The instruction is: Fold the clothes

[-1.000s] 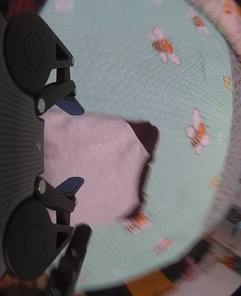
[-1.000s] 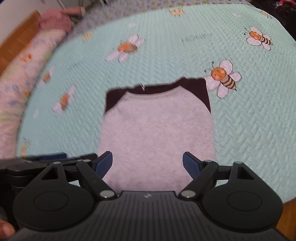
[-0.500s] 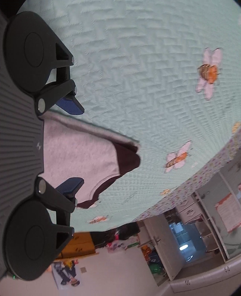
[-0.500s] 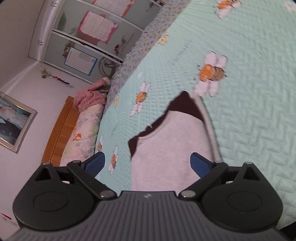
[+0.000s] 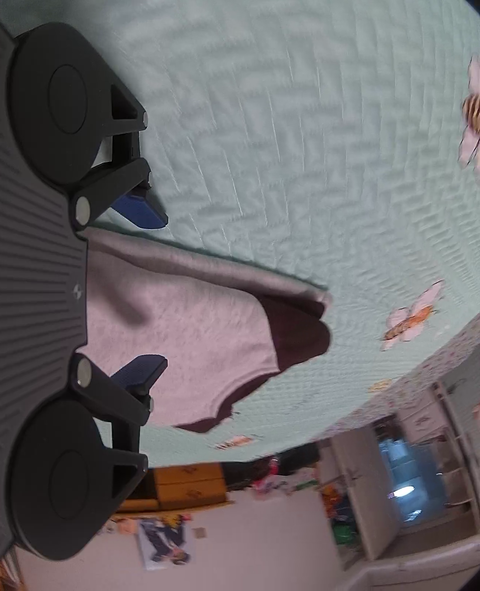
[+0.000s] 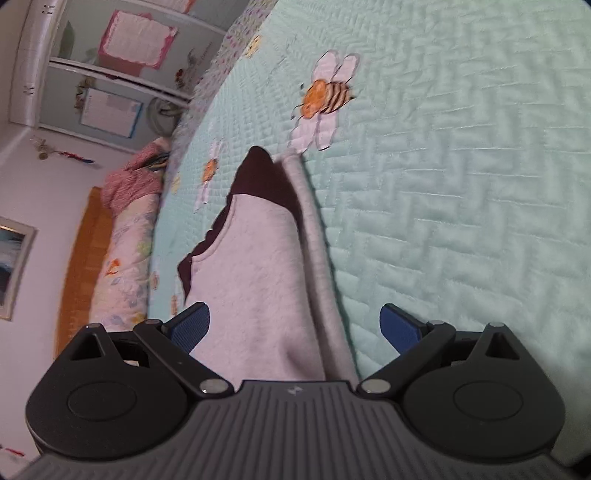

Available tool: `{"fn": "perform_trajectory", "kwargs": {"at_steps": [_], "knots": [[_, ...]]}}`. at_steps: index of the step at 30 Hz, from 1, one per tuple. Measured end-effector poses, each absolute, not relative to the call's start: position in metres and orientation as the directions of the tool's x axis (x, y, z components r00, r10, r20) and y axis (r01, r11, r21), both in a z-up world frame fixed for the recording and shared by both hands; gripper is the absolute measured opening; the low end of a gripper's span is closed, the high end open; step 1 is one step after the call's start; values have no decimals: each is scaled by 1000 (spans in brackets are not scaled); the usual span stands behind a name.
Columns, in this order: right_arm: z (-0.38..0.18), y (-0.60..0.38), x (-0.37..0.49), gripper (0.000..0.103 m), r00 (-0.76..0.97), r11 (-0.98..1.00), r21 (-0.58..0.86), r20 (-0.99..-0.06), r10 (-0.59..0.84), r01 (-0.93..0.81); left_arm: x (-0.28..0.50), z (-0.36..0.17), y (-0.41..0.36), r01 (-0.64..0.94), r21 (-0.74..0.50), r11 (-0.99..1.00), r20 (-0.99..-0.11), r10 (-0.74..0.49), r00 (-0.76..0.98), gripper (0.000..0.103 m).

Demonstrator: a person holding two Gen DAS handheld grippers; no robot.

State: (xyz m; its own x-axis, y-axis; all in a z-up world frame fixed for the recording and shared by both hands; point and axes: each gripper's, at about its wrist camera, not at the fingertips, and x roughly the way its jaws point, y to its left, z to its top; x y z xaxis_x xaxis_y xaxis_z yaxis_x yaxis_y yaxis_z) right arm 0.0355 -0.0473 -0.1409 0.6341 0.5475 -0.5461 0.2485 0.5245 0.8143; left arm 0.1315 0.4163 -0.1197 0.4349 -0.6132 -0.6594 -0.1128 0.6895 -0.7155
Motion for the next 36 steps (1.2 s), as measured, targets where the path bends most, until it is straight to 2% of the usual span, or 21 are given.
{"fn": "perform_trajectory", "kwargs": {"at_steps": [2,5,7,11,15,17,18,19,20,21,22,24,29,36], "knots": [[-147,-43,51,98,610,541,808,-555,565,233,140,-127,413,-107,-725,680,-653,-629,422,79],[-153,-39,70,100,594,554,810,-547,590,195,151,-134,410,-84,-766,638,-611,-679,407,91],[-156,-39,81,100,587,535,828,-521,620,169,158,-137,408,-55,-800,598,-569,-724,390,103],[-162,-34,103,100,546,497,861,-470,693,110,178,-143,403,4,-827,563,-529,-780,334,103],[-163,-31,113,100,518,507,856,-479,708,99,196,-150,402,-11,-868,497,-475,-823,312,103],[-163,-29,118,97,506,513,853,-486,713,96,197,-149,398,-10,-860,510,-487,-817,310,102],[-163,-28,120,88,499,516,851,-489,715,94,198,-148,396,-9,-856,517,-494,-813,308,98],[-163,-27,122,76,492,520,849,-492,718,92,195,-145,393,11,-834,551,-522,-795,309,85],[-163,-26,125,70,486,523,848,-496,720,90,193,-142,389,30,-811,584,-548,-777,310,72],[-163,-25,127,58,479,526,846,-499,722,88,192,-141,387,39,-788,615,-576,-757,309,48],[-163,-25,126,48,481,530,843,-504,718,91,191,-141,385,46,-764,643,-601,-737,310,43],[-164,-25,120,41,493,541,835,-514,702,101,186,-135,383,50,-754,655,-605,-723,334,35],[-143,-10,107,30,541,610,789,-545,640,73,172,-104,361,141,-636,758,-666,-632,396,29],[-119,-23,70,27,642,499,864,-422,640,71,159,-58,345,177,-664,726,-617,-666,418,27]]}}
